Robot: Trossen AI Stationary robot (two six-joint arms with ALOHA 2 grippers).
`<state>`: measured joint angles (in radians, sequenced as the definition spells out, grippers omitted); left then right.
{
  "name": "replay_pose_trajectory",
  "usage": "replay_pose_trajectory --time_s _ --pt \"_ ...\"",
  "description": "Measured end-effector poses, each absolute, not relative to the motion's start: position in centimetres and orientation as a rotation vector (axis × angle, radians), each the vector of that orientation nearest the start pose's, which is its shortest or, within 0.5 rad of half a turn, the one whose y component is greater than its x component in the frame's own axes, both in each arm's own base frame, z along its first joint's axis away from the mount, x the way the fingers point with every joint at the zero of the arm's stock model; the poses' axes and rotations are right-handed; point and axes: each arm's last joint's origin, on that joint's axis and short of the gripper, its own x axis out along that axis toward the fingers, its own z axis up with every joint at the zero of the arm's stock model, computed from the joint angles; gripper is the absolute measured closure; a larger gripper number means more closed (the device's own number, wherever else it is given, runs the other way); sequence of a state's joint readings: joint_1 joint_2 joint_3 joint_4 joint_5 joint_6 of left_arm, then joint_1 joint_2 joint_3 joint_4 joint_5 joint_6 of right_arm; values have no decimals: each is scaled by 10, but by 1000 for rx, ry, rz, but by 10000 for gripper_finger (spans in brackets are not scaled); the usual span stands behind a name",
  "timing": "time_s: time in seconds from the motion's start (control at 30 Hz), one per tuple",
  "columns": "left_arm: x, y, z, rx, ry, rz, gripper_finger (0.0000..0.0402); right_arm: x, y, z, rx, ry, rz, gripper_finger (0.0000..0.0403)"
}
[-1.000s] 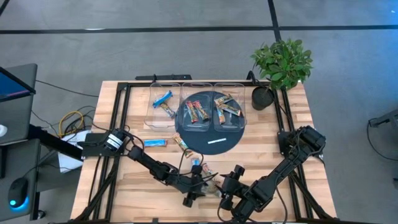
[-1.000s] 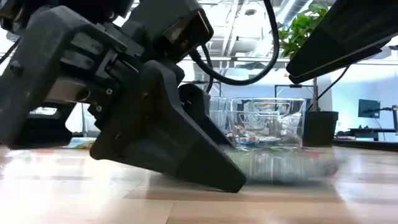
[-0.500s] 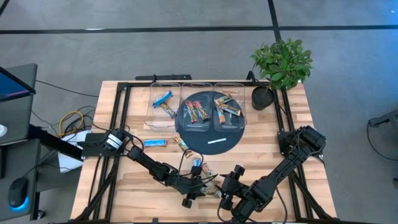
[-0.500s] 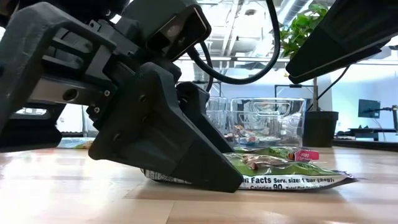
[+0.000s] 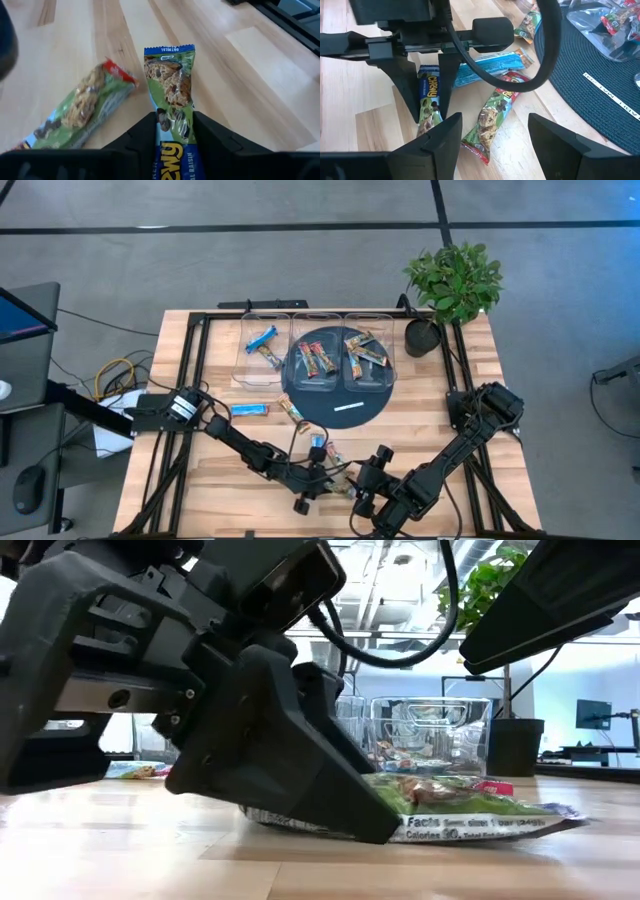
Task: Pick and place Granola Bars by type
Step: Put the blue granola bar into the left transparent bin
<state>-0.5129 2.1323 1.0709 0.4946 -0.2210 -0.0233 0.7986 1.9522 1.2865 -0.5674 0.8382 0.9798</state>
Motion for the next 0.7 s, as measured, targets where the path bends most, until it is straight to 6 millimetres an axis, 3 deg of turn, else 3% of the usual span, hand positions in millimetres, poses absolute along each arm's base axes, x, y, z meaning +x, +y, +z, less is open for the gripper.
replay_pose_trajectory --time_s 0.37,0.7 --pt "365 -202 109 251 571 -261 288 278 256 162 28 701 -409 182" --pt "337 -200 151 373 691 -167 288 277 257 162 33 699 -408 182"
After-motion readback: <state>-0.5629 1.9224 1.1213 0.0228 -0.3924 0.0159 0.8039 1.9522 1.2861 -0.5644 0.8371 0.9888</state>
